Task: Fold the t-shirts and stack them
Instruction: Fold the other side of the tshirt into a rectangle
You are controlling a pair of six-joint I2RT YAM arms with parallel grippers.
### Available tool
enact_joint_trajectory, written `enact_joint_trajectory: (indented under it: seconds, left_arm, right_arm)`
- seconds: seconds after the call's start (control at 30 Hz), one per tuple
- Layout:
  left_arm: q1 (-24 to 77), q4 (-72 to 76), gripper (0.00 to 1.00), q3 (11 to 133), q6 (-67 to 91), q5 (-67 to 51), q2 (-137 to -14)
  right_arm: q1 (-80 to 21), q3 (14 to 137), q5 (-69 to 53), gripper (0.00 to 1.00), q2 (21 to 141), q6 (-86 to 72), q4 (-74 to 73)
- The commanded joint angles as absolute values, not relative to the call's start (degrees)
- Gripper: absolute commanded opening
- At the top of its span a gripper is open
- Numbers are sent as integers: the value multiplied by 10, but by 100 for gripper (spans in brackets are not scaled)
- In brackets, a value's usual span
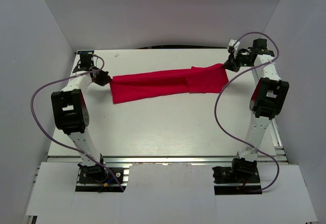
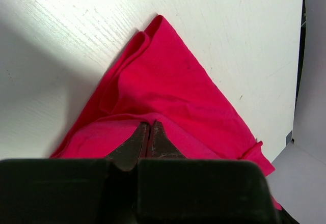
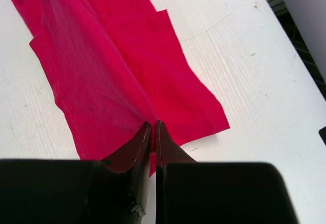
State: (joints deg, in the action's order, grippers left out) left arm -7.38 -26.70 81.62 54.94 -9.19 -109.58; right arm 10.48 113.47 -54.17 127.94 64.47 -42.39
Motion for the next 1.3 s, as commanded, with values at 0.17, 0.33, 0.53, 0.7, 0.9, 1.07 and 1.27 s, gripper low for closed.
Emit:
enact_joint_trajectory:
  seconds: [0.17, 0.33, 0.53, 0.7, 0.9, 1.07, 1.27]
  left_arm:
    - [-84, -263, 0, 848, 546, -86, -1101]
    - [-84, -262, 0, 854, 547, -86, -1119]
    - [-84, -264, 0, 870, 546, -84, -1142]
    - [-84, -265, 0, 884, 546, -83, -1155]
    - [-84, -267, 0, 898, 546, -82, -1172]
    - [-84, -270, 0, 911, 544, -79, -1192]
    - [-84, -277, 0, 937, 542, -72, -1216]
  right_arm:
    - [106, 1169, -542, 0, 1291, 569, -350]
    - [104, 1163, -527, 0, 1303, 543, -332]
    - [100, 1148, -506, 0, 1308, 501, -283]
    - [93, 1145, -489, 0, 1313, 484, -257]
    - [86, 1144, -450, 0, 1324, 468, -239]
    - [82, 1143, -424, 0, 1334, 461, -236]
    - [77, 1132, -403, 0, 1338, 459, -229]
